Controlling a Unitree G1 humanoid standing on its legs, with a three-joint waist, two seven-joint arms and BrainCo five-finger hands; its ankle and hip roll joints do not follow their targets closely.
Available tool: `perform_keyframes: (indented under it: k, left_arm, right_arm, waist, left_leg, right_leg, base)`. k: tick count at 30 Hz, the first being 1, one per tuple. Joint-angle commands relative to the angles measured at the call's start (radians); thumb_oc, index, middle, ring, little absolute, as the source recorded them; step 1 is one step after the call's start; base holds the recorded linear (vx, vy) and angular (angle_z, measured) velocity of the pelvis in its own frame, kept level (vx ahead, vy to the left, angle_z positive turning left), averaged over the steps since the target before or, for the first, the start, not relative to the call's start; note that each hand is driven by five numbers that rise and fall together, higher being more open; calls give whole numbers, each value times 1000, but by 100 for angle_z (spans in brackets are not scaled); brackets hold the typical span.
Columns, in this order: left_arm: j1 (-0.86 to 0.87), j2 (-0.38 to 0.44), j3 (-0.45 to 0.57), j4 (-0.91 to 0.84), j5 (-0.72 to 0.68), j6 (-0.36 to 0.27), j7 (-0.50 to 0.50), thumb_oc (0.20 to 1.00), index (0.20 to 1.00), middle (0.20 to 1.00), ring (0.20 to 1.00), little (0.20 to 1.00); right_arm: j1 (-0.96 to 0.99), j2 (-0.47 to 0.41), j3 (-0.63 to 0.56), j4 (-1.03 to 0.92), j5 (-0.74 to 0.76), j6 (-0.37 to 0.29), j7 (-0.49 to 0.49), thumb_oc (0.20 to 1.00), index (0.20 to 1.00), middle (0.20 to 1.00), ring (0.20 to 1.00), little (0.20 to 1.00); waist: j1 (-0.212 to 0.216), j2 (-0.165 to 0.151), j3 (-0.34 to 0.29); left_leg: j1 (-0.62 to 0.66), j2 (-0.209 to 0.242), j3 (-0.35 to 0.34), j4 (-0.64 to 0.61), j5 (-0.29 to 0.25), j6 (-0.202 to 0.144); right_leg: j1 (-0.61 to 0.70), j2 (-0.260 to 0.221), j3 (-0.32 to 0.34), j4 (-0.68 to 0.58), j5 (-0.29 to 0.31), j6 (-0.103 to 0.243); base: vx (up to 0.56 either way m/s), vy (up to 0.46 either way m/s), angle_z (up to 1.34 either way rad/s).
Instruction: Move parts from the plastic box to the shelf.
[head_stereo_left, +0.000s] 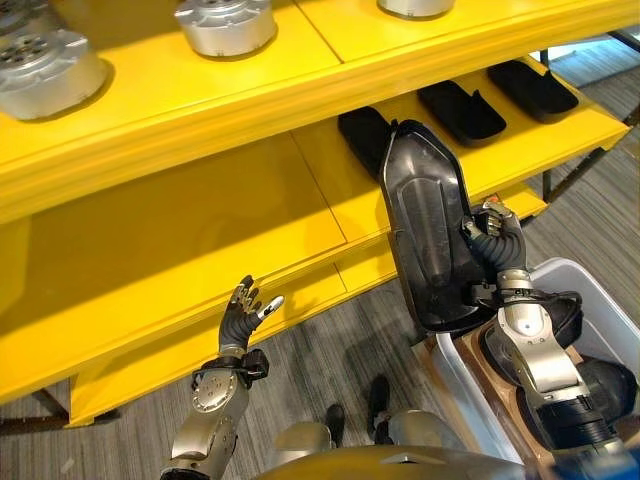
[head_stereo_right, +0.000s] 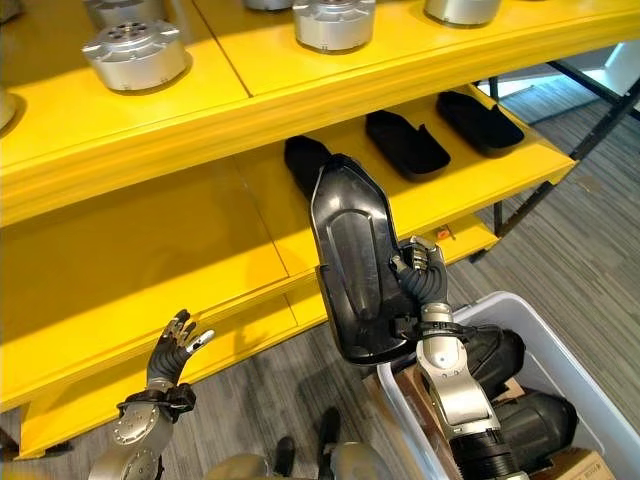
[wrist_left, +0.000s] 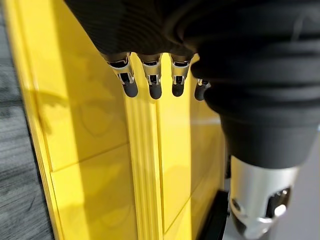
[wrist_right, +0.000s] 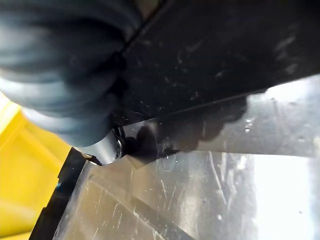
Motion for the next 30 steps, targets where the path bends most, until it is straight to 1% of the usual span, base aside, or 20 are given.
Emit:
perform_keyframes:
  k: [1,2,3,4,6,8,9,10,11,12,15,16,17,18,20,21,23,24,27,30]
  left_arm:
    - [0,36,20,-58,-1,-43,-11,1000,1000,1000,1000,1000]
    - [0,35,20,-57,-1,-43,-11,1000,1000,1000,1000,1000]
    - [2,34,18,-60,-3,-45,-10,1000,1000,1000,1000,1000]
    - [7,35,20,-64,-3,-44,-4,1000,1000,1000,1000,1000]
    - [7,38,22,-69,-7,-43,3,1000,1000,1000,1000,1000]
    - [3,38,24,-63,-11,-42,3,1000,1000,1000,1000,1000]
    - [2,34,23,-58,-18,-43,2,1000,1000,1000,1000,1000]
    - [3,36,21,-54,-15,-42,2,1000,1000,1000,1000,1000]
    - [3,35,21,-54,-15,-42,2,1000,1000,1000,1000,1000]
    - [1,41,21,-58,-15,-42,-5,1000,1000,1000,1000,1000]
    - [10,56,21,-66,-12,-48,-18,1000,1000,1000,1000,1000]
    - [10,56,21,-66,-12,-47,-18,1000,1000,1000,1000,1000]
    - [11,62,19,-70,-16,-48,-20,1000,1000,1000,1000,1000]
    - [2,85,11,-74,-16,-48,-23,1000,1000,1000,1000,1000]
    - [1,91,9,-77,-20,-48,-25,1000,1000,1000,1000,1000]
    - [-9,108,0,-86,-24,-49,-26,1000,1000,1000,1000,1000]
    - [-16,115,-5,-91,-30,-50,-27,1000,1000,1000,1000,1000]
    - [-28,130,-15,-96,-41,-54,-25,1000,1000,1000,1000,1000]
    - [-42,145,-31,-106,-59,-59,-20,1000,1000,1000,1000,1000]
    - [-52,155,-43,-108,-70,-62,-18,1000,1000,1000,1000,1000]
  right_arm:
    - [-55,-38,-26,-65,5,-87,-24,200,200,200,200,200]
    - [-56,-38,-25,-64,5,-87,-24,200,200,200,200,200]
    - [-62,-36,-19,-59,3,-84,-27,200,200,200,200,200]
    - [-71,-31,-7,-45,6,-80,-32,200,200,200,200,200]
    - [-96,-29,12,-21,8,-74,-42,200,200,200,200,200]
    - [-108,-36,17,-16,2,-67,-44,200,200,200,200,200]
    - [-117,-32,31,-13,-3,-62,-38,200,200,200,200,200]
    - [-119,-30,32,-8,-10,-58,-35,200,200,200,200,200]
    - [-119,-30,32,-7,-10,-58,-35,200,200,200,200,200]
    - [-125,-35,36,0,-34,-44,-25,200,200,200,200,200]
    - [-146,-27,45,23,-47,-33,-19,200,200,200,200,200]
    - [-147,-26,45,24,-47,-33,-19,200,200,200,200,200]
    - [-159,-23,49,35,-41,-33,-18,200,200,200,200,200]
    - [-198,-17,58,67,-34,-24,-28,200,200,200,200,200]
    - [-214,-14,61,81,-25,-23,-30,200,200,200,200,200]
    - [-257,-9,75,116,-6,-17,-36,200,200,200,200,200]
    - [-282,-7,83,133,3,-15,-37,200,200,200,200,200]
    - [-335,-8,93,172,30,-9,-48,200,200,200,200,200]
    - [-438,-16,113,235,45,-1,-71,200,200,200,200,200]
    - [-507,-28,118,278,55,1,-87,200,200,200,200,200]
  waist:
    - [-2,-32,0]
    - [0,-32,2]
    - [4,-33,1]
    - [8,-32,-1]
    - [13,-11,0]
    - [15,7,2]
    - [19,21,-1]
    - [23,32,-3]
    - [23,32,-3]
    - [34,40,-8]
    - [52,34,-9]
    - [52,33,-9]
    - [58,30,-7]
    - [76,23,0]
    - [80,20,2]
    - [97,18,8]
    - [103,18,15]
    - [123,19,33]
    - [151,24,58]
    - [164,28,76]
  left_leg:
    - [-79,148,164,68,10,-30]
    - [-74,148,167,63,12,-31]
    - [-74,186,170,37,45,-37]
    - [-80,271,179,-18,119,-50]
    - [-83,352,184,-118,218,-73]
    - [-62,377,214,-172,251,-93]
    - [-41,377,210,-196,234,-95]
    - [-39,372,204,-206,239,-103]
    - [-38,372,204,-207,240,-104]
    - [-39,345,198,-183,211,-98]
    - [-47,306,198,-147,174,-83]
    - [-48,305,197,-145,173,-82]
    - [-57,294,198,-129,162,-78]
    - [-83,270,199,-97,144,-73]
    - [-95,261,196,-80,134,-72]
    - [-117,244,192,-55,121,-71]
    - [-135,237,186,-38,116,-72]
    - [-164,223,177,-17,110,-74]
    - [-205,210,167,13,102,-75]
    - [-226,203,158,22,100,-73]
  right_leg:
    - [0,-86,1,125,-133,111]
    - [1,-85,4,126,-133,111]
    - [4,-89,1,130,-138,112]
    - [-2,-103,-14,151,-150,116]
    - [-13,-115,-32,205,-182,122]
    - [-21,-129,-45,248,-201,124]
    - [-24,-133,-46,269,-210,132]
    - [-24,-137,-42,274,-210,136]
    - [-25,-137,-42,274,-210,136]
    - [-8,-164,-45,274,-207,144]
    - [27,-196,-44,249,-193,157]
    - [28,-197,-45,247,-193,158]
    - [35,-207,-50,241,-188,162]
    - [45,-226,-60,222,-174,173]
    - [49,-233,-66,212,-170,177]
    - [58,-243,-74,193,-163,182]
    - [58,-247,-81,187,-160,183]
    - [52,-256,-92,184,-156,186]
    - [41,-266,-109,185,-156,187]
    - [31,-271,-117,187,-153,187]
  base:
    - [-25,7,63]
    - [-17,12,58]
    - [11,24,44]
    - [27,59,18]
    - [45,115,20]
    - [61,151,25]
    - [80,206,21]
    - [58,147,8]
    - [104,235,1]
    - [120,242,-10]
    - [112,204,10]
    - [61,130,27]
    - [52,153,9]
    - [66,192,12]
    - [39,124,18]
    - [28,103,18]
    - [6,87,22]
    - [-21,59,36]
    - [-10,54,31]
    - [-15,26,21]
